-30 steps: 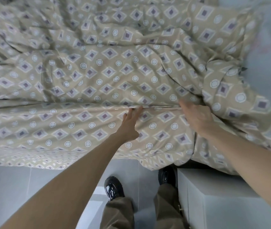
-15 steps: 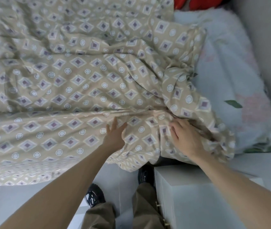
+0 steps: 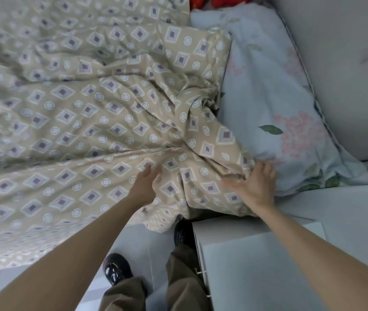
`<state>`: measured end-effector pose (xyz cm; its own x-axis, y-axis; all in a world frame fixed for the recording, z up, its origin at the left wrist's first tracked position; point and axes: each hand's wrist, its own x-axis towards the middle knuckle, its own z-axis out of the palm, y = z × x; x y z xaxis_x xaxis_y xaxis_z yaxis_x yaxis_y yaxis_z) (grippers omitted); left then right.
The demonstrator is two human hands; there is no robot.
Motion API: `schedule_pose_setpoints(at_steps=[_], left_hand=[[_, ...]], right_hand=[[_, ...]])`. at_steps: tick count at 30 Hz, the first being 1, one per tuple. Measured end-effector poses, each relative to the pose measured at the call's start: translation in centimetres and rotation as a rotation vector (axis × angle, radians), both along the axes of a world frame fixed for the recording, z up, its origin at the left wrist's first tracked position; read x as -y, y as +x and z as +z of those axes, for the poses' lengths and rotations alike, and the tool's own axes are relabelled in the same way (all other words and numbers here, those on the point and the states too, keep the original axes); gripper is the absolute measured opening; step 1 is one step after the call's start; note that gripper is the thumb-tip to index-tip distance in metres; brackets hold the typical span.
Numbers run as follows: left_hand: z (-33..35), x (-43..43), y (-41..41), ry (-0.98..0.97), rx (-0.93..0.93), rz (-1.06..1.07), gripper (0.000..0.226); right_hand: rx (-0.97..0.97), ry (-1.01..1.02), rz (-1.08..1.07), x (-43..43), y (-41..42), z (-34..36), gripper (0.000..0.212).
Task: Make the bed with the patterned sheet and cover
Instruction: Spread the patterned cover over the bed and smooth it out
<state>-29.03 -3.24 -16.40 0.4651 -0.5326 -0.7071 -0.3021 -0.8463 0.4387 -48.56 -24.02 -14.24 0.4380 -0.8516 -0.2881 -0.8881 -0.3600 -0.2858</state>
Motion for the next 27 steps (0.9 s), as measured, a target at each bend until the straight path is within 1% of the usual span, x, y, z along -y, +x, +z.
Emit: schedule_pose_setpoints(at_steps=[2, 3, 4, 5, 6, 8, 10, 11, 13, 14, 16, 17, 18, 19, 20, 21, 23, 27], left_hand=[[0.4, 0.0, 0.3, -0.004, -0.008, -0.008, 0.093], [0.6, 0.1, 0.5, -0.002, -0.011, -0.018, 0.092], [1.0, 0.2, 0.5, 0.003, -0.017, -0.024, 0.091], [1.2, 0.3, 0.6, 0.011, -0.021, -0.031, 0.091], [1.4, 0.4, 0.8, 0.02, -0.026, -0.036, 0.091], [1.5, 0.5, 1.1, 0.037, -0.029, -0.068, 0.091], [1.5, 0.6, 1.6, 0.054, -0.024, -0.114, 0.088], [1.5, 0.6, 1.7, 0.061, -0.016, -0.148, 0.085], [1.7, 0.7, 1.8, 0.1, 0.011, -0.249, 0.082], [1.7, 0.6, 1.7, 0.138, 0.02, -0.295, 0.083], [1.5, 0.3, 1.7, 0.195, 0.028, -0.332, 0.084], [1.4, 0.1, 1.8, 0.203, 0.026, -0.338, 0.084], [1.5, 0.1, 1.8, 0.2, 0.027, -0.346, 0.085], [1.6, 0.0, 1.9, 0.196, 0.032, -0.361, 0.086], [1.6, 0.0, 1.9, 0.188, 0.04, -0.38, 0.087], [1.8, 0.0, 1.8, 0.18, 0.053, -0.403, 0.087], [2.0, 0.1, 1.9, 0.163, 0.086, -0.434, 0.088], [1.3, 0.7, 3.0, 0.174, 0.161, -0.402, 0.09]], right_hand=[[-0.068, -0.044, 0.154, -1.2, 0.4, 0.0, 0.08], [-0.079, -0.042, 0.233, -1.7, 0.7, 0.1, 0.064], [-0.069, 0.002, 0.274, -2.1, 0.9, 0.0, 0.049], [-0.053, 0.085, 0.271, -2.5, 1.3, 0.2, 0.036], [-0.044, 0.191, 0.23, -2.7, 1.6, 0.3, 0.029], [0.01, 0.364, 0.107, -2.2, 1.8, 0.8, 0.022], [0.131, 0.441, -0.028, -0.6, 1.9, 2.0, 0.022], [0.189, 0.468, -0.082, 0.4, 1.9, 2.8, 0.026], [0.213, 0.542, -0.12, 2.3, 2.5, 4.3, 0.043], [0.174, 0.585, -0.088, 2.9, 3.1, 4.9, 0.055], [0.05, 0.66, 0.058, 3.9, 4.1, 6.2, 0.083], [-0.048, 0.682, 0.16, 4.2, 4.5, 6.6, 0.086], [-0.162, 0.683, 0.259, 4.7, 4.7, 7.1, 0.079], [-0.264, 0.67, 0.33, 5.2, 5.0, 7.6, 0.068], [-0.334, 0.639, 0.369, 5.6, 5.2, 7.8, 0.059], [-0.364, 0.603, 0.381, 6.1, 5.4, 8.0, 0.053], [-0.36, 0.532, 0.369, 7.0, 6.2, 8.0, 0.044], [-0.373, 0.336, 0.333, 8.6, 7.8, 8.1, 0.034]])
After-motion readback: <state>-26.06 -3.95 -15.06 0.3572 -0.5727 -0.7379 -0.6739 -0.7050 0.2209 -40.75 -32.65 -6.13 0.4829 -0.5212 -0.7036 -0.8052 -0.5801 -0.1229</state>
